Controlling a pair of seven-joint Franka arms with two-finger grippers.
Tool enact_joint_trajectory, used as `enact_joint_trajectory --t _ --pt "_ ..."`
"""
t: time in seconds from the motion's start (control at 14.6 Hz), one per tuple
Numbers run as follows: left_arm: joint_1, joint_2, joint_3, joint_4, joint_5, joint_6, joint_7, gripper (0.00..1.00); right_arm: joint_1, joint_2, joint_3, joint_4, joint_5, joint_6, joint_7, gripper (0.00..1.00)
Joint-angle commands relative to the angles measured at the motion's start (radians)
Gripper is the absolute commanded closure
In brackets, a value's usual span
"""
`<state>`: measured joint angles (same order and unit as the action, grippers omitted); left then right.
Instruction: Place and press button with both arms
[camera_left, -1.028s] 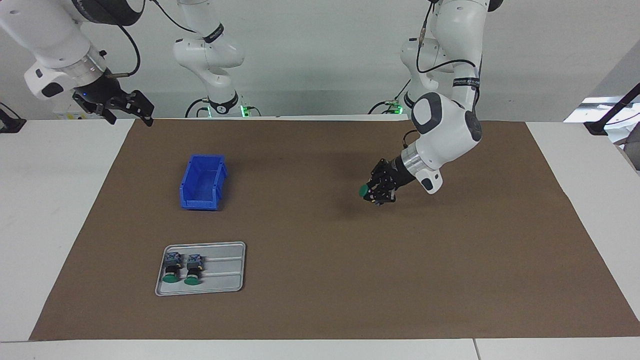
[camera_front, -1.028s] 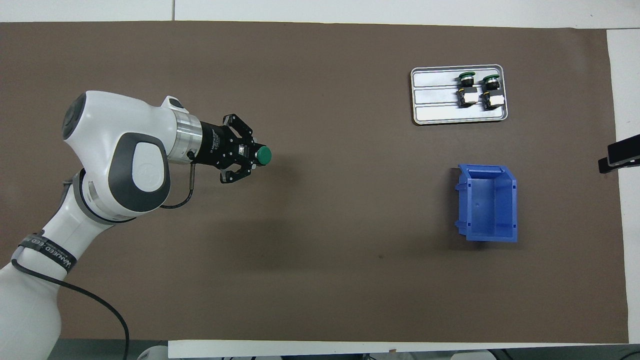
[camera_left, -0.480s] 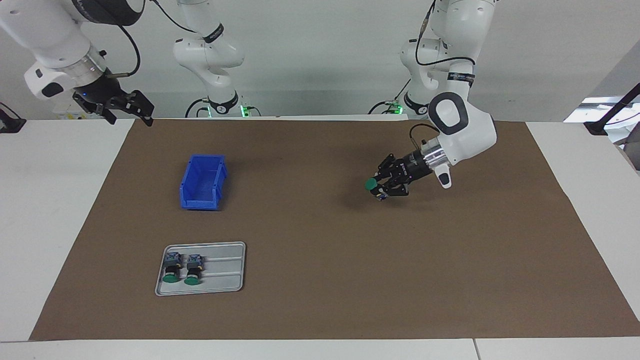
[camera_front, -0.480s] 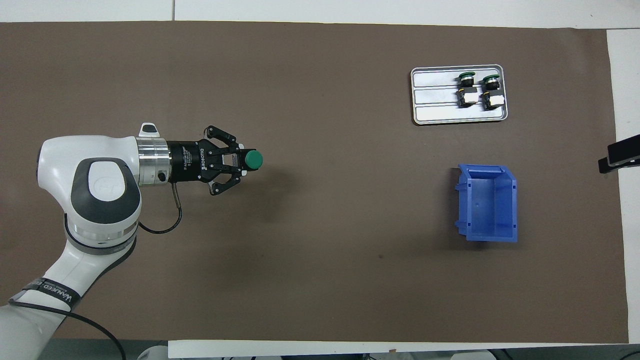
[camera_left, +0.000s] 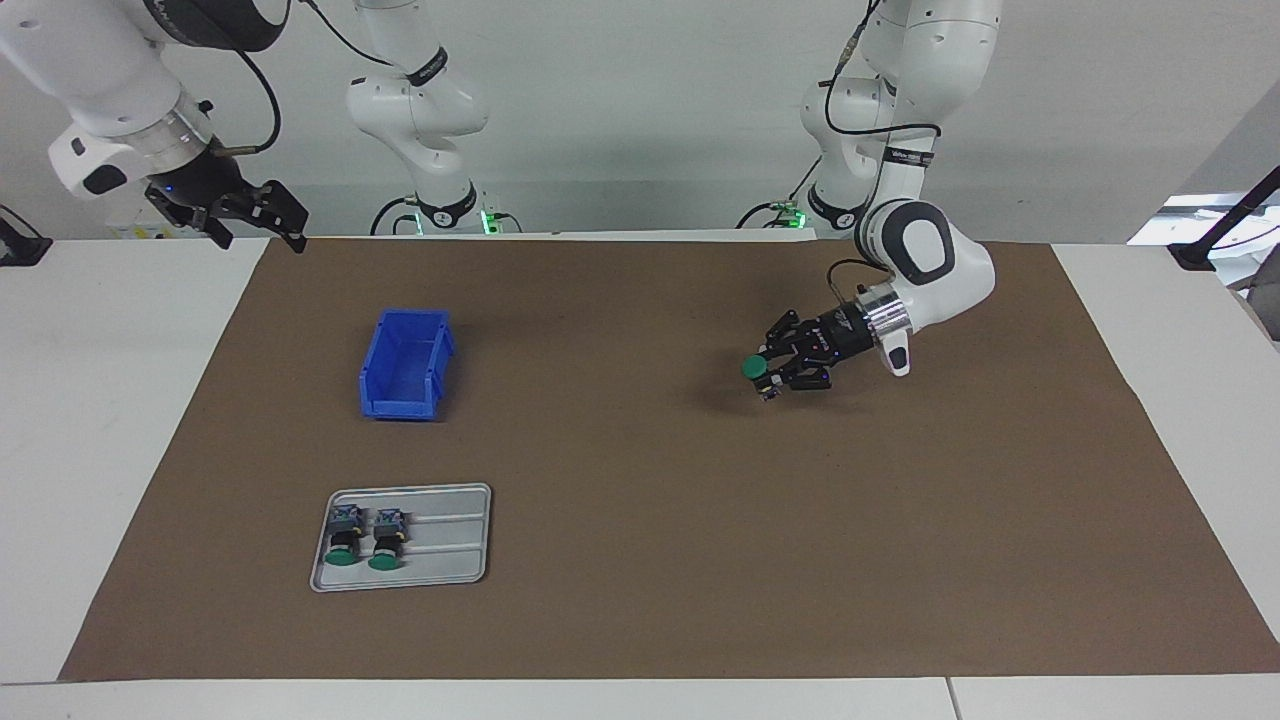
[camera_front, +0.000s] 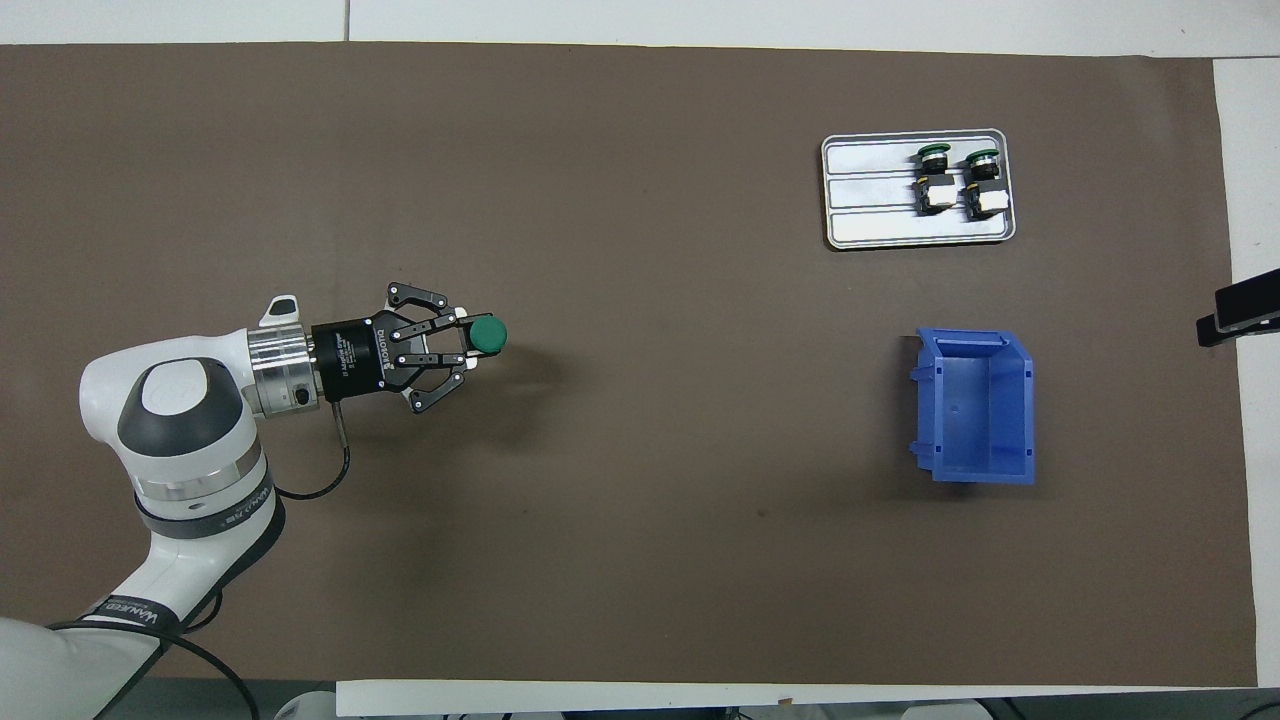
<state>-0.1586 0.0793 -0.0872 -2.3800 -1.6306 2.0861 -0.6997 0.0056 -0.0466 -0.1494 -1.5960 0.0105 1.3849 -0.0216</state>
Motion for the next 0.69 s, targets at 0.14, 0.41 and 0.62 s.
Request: enact_joint_trajectory --t 0.14,0.41,0.62 --pt "0.036 0.082 -0.006 -0.015 -0.118 -0.080 0.140 0.95 -0.001 -0.016 -0.001 -0.019 -0.001 0.000 -0.012 0.00" --pt "0.031 0.119 -0.006 -0.011 -0.146 -0.109 0.172 0.95 -0.003 -0.016 -0.001 -0.019 -0.001 0.000 -0.012 0.00" --pt "0.033 0.137 -0.006 -0.011 -0.147 -0.113 0.210 0.95 -0.003 -0.016 -0.001 -0.019 -0.001 0.000 -0.012 0.00"
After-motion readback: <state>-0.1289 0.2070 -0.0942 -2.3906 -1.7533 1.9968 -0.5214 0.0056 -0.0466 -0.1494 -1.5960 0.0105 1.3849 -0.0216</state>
